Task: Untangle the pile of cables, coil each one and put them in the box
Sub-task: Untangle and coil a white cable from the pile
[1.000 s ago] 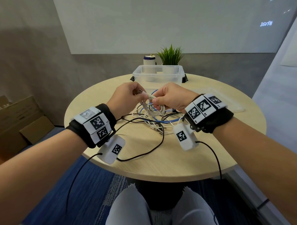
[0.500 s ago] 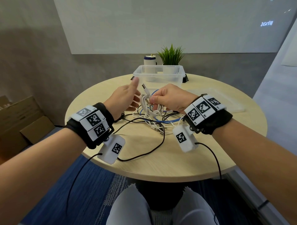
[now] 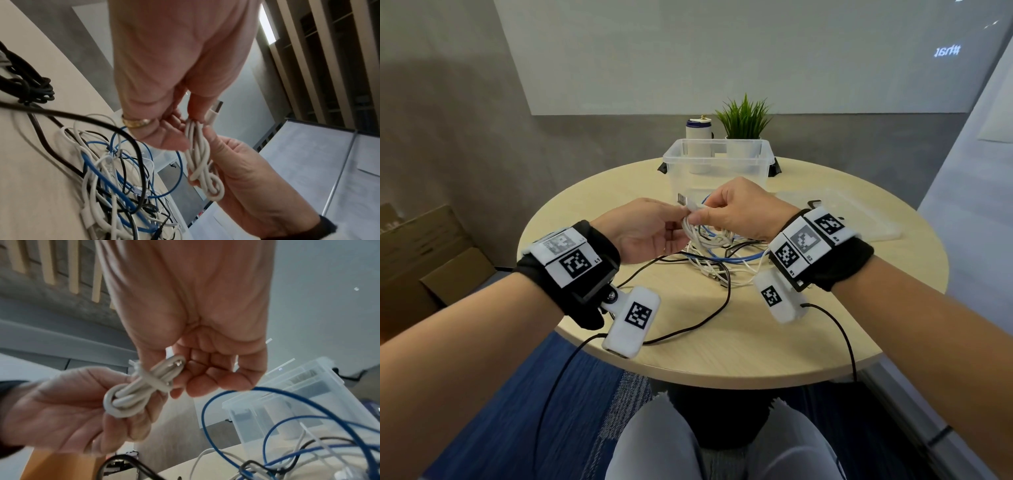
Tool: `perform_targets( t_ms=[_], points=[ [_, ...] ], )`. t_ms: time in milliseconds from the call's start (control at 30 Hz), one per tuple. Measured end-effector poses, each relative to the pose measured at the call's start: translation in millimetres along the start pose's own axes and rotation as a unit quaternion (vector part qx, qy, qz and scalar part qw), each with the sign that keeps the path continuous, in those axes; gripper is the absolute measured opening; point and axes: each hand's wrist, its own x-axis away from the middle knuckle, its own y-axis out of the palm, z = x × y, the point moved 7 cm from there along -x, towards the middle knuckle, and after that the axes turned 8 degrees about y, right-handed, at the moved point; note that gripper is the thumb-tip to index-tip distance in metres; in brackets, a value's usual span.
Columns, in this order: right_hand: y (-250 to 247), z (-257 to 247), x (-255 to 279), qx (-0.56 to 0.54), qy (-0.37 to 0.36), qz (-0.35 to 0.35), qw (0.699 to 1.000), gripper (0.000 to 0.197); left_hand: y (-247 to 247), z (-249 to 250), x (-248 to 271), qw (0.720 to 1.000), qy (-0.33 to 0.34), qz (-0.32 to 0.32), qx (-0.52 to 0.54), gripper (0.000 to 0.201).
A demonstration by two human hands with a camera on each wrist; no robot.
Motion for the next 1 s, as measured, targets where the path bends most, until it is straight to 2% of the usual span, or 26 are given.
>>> perform_targets(
  t_ms=[133,267,400,500,700,867,933,1000],
  points=[
    [0.7,-3.5,-1.2,0.053,-0.02,0.008,0.998,0.033,0.0,-2.8,0.5,1.0,-0.011,0.008,-0.019,0.03],
    [10.4,-2.3,-0.7,0.104,-0.022,-0.003,0.994,0.044,1.3,-9.0,1.7,0.998,-0.061,0.002,-0.021,0.045],
    [15.8,0.8,-0.2,0.115,-0.022,-0.008,0.993,0.042,1.0,-11.1,5.8,0.995,-0.089,-0.021,-0.024,0.036],
    [15.3,4.2,1.0,0.094,-0.005,-0.016,0.995,0.042,0.9,-10.7,7.9,0.996,-0.087,-0.024,-0.021,0.027],
    [5.2,6.5,-0.4,0.03,0.01,0.02,0.999,0.035,-1.3,-11.7,5.2,0.998,-0.061,0.022,0.004,0.023],
    [7.3,4.5,-2.7,-0.012,0.024,-0.001,1.0,0.029,-6.0,-12.7,2.5,0.994,-0.055,0.07,0.059,0.034],
    [9.3,1.7,-0.6,-0.028,0.02,-0.015,0.999,0.031,-7.8,-12.8,2.9,0.994,-0.057,0.076,0.059,0.033],
    [12.5,-5.0,5.0,-0.056,0.005,-0.042,0.998,0.024,-11.0,-13.5,3.7,0.994,-0.062,0.08,0.049,0.031]
  ],
)
